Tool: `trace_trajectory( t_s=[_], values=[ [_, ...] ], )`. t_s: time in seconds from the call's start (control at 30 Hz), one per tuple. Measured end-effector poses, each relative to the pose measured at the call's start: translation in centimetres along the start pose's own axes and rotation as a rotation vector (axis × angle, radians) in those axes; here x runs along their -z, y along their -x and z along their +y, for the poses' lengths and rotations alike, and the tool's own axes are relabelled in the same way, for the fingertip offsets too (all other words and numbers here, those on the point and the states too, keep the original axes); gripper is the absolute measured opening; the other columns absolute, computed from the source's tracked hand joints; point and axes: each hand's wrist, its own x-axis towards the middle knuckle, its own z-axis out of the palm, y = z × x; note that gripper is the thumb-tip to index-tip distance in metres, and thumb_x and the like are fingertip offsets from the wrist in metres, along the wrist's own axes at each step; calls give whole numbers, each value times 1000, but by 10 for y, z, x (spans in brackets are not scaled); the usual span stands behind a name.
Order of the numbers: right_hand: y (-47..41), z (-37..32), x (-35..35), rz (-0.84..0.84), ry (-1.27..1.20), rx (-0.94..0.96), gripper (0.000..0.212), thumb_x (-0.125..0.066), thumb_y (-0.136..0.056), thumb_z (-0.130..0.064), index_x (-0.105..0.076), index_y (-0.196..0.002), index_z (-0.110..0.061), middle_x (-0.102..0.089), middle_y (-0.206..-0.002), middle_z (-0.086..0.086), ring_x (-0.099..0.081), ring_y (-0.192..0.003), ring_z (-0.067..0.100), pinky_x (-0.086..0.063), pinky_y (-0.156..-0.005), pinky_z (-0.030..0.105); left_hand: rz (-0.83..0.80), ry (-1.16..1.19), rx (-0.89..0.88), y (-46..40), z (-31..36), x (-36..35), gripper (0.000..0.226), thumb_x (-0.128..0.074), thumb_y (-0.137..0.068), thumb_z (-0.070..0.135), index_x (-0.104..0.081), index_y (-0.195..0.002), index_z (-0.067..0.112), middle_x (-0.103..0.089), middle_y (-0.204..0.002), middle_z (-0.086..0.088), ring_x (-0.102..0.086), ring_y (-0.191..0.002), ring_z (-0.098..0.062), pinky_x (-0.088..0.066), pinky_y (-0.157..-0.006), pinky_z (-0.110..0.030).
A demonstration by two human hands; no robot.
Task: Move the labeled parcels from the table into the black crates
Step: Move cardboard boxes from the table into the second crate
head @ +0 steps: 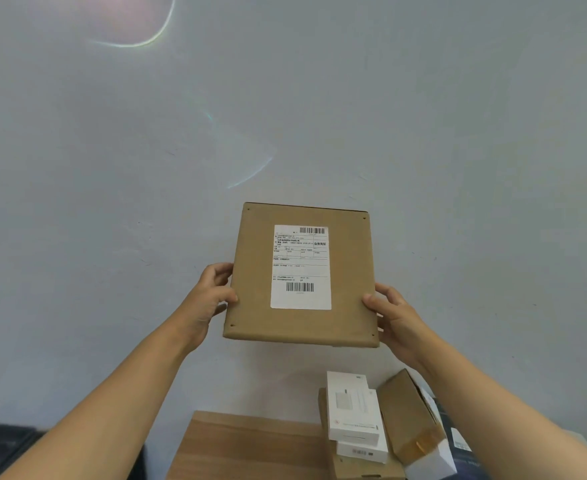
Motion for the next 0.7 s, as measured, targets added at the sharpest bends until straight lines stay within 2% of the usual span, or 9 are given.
trace_trajectory(
  t_s=[0.1, 0.23, 0.3, 0.37, 0.43, 0.57, 0.7],
  values=[
    [0, 2, 0, -12, -25, 9, 47, -66, -84, -21, -47, -127, -27, -69, -112, 4, -65, -103, 23, -52, -84, 41, -5, -30, -14, 2, -1, -3, 64, -60, -63, 21, -41, -123, 30, -50, -129, 8, -50, -117, -15, -45, -91, -33],
    [4, 5, 2, -17, -49, 18, 62, -71, -73, -24, -45, -129, -26, -68, -112, 7, -62, -108, 26, -50, -92, 47, 50, -103, -2, 5, -3, -6, 66, -69, -66, 34, -39, -123, 45, -46, -126, 6, -47, -118, -19, -42, -100, -41],
    [6, 7, 4, -14, -56, 23, 62, -72, -72, -22, -46, -129, -24, -68, -112, 8, -62, -108, 27, -50, -94, 46, 67, -124, 3, 9, -5, -10, 64, -74, -73, 32, -37, -124, 46, -45, -127, 2, -47, -117, -20, -44, -91, -36],
    [8, 11, 8, -22, -56, 31, 56, -71, -77, -18, -48, -127, -22, -69, -110, 8, -63, -107, 27, -49, -95, 45, 70, -128, 2, 15, -7, -15, 57, -69, -85, 23, -35, -124, 46, -45, -126, 3, -47, -115, -20, -45, -78, -28],
    [9, 15, 10, -31, -45, 36, 49, -68, -82, -14, -49, -126, -21, -69, -110, 6, -63, -106, 24, -49, -93, 42, 87, -144, 12, 23, -9, -19, 56, -65, -88, 21, -33, -127, 47, -44, -129, 5, -47, -114, -17, -44, -73, -26],
    [9, 24, 8, -63, -30, 41, 48, -67, -85, -12, -48, -128, -21, -65, -119, 2, -62, -106, 18, -50, -79, 30, 141, -172, 36, 45, -15, -21, 64, -63, -90, 20, -29, -139, 43, -40, -134, 9, -41, -117, -13, -39, -88, -31],
    [9, 41, -3, -109, -30, 39, 52, -65, -86, -9, -48, -133, -23, -64, -121, 3, -61, -109, 20, -50, -82, 29, 173, -204, 50, 70, -20, -12, 68, -62, -90, 18, -27, -143, 43, -38, -139, 13, -37, -121, -9, -35, -95, -33]
  ],
)
